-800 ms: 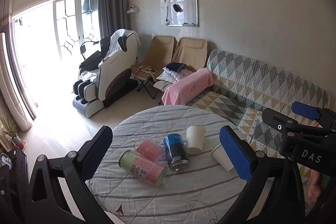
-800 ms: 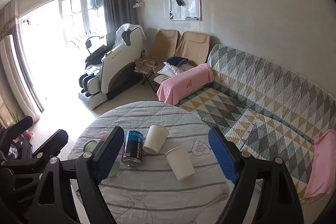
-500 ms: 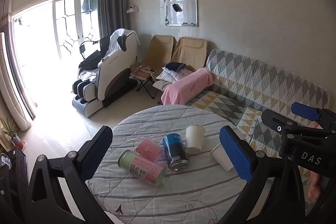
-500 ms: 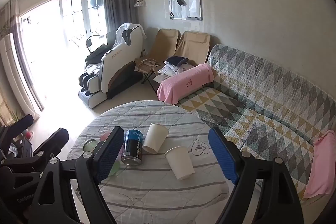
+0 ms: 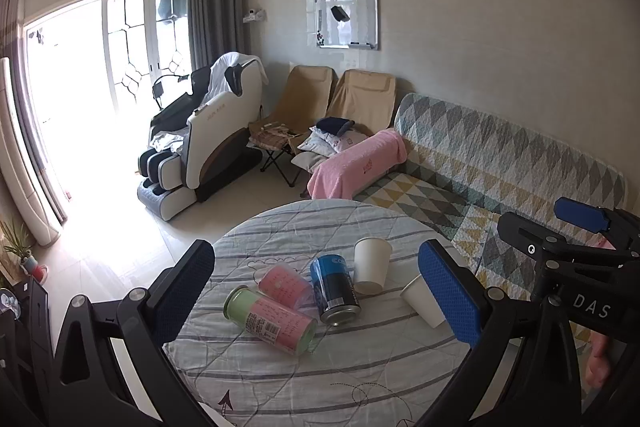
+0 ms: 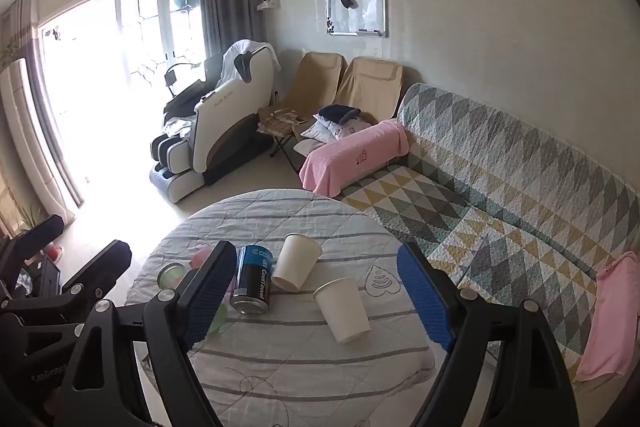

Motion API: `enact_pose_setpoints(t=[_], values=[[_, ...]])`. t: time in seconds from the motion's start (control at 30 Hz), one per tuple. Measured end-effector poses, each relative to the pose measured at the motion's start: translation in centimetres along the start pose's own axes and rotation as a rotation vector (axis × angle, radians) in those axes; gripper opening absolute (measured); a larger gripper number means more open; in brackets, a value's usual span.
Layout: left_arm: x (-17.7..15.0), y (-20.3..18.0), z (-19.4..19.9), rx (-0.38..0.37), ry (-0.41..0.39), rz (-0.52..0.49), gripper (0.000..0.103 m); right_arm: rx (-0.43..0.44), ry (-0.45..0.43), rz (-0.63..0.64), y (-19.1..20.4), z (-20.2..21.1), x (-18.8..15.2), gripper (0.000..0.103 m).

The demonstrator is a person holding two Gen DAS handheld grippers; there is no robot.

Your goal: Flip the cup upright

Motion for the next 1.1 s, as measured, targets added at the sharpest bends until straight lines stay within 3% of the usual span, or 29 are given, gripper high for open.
enact_pose_setpoints(t=[1.1], values=[[-0.19,0.19,-0.45,-0.005,0.008,0.006,0.103,-0.001,0.005,0.009,0.42,-0.59,0.11,0.084]])
Point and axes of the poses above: each gripper's, at about its wrist camera, not at the fingertips, and z roughly against the way its jaws point, y to its left, x to its top, the point moved 5 cm from there along -z, roughly the way its jaws point, and after that the axes turned 4 degrees about y, right-handed, at the moved point
